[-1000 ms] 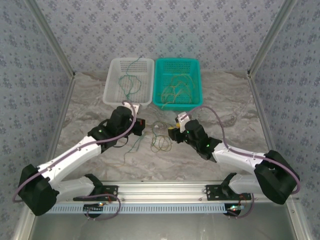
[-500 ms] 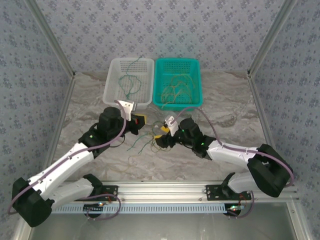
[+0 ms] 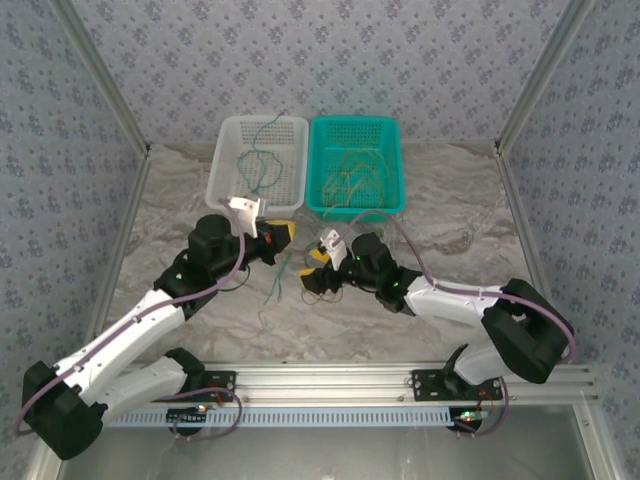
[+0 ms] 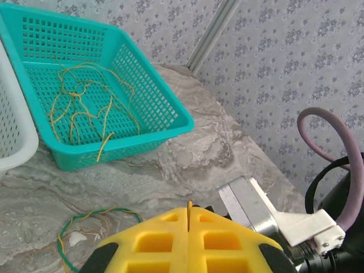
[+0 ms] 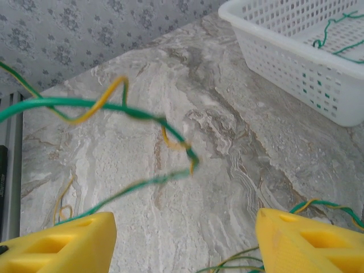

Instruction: Untangle the cables

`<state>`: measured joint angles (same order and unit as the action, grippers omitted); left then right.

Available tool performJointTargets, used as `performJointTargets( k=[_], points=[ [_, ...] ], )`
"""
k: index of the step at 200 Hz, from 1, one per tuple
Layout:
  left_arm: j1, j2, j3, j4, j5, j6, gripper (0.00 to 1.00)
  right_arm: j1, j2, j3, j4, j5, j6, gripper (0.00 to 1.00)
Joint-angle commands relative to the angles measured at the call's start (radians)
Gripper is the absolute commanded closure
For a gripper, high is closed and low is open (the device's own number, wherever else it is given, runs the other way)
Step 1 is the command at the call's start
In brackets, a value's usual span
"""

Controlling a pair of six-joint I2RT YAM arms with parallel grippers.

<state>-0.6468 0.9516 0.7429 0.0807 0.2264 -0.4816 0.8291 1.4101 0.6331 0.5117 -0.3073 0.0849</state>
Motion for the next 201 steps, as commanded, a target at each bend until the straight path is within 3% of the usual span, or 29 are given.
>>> performJointTargets(
  k=[1,28,52,95,144,201],
  points=[
    [0.008,0.009,0.005,0.074,-0.012,-0.036,1.00,0.013,-0.002,0.017,0.077,-0.025,-0.008,0.32],
    [0.009,0.018,0.026,0.069,0.004,-0.020,1.00,0.082,-0.015,0.030,0.030,0.104,-0.100,0.33],
    [0.011,0.032,0.040,0.081,0.095,0.015,1.00,0.084,-0.029,0.000,0.102,0.132,-0.109,0.31],
    [0.011,0.053,0.059,0.062,0.192,0.076,1.00,0.092,-0.079,0.046,-0.028,0.195,-0.238,0.31],
    [0.013,0.063,0.065,0.035,0.135,0.089,1.00,-0.002,-0.248,0.053,-0.175,-0.066,-0.212,0.31],
    [0.013,0.104,0.079,0.090,0.174,0.066,1.00,-0.005,-0.188,0.127,-0.154,-0.124,-0.135,0.30]
  ],
)
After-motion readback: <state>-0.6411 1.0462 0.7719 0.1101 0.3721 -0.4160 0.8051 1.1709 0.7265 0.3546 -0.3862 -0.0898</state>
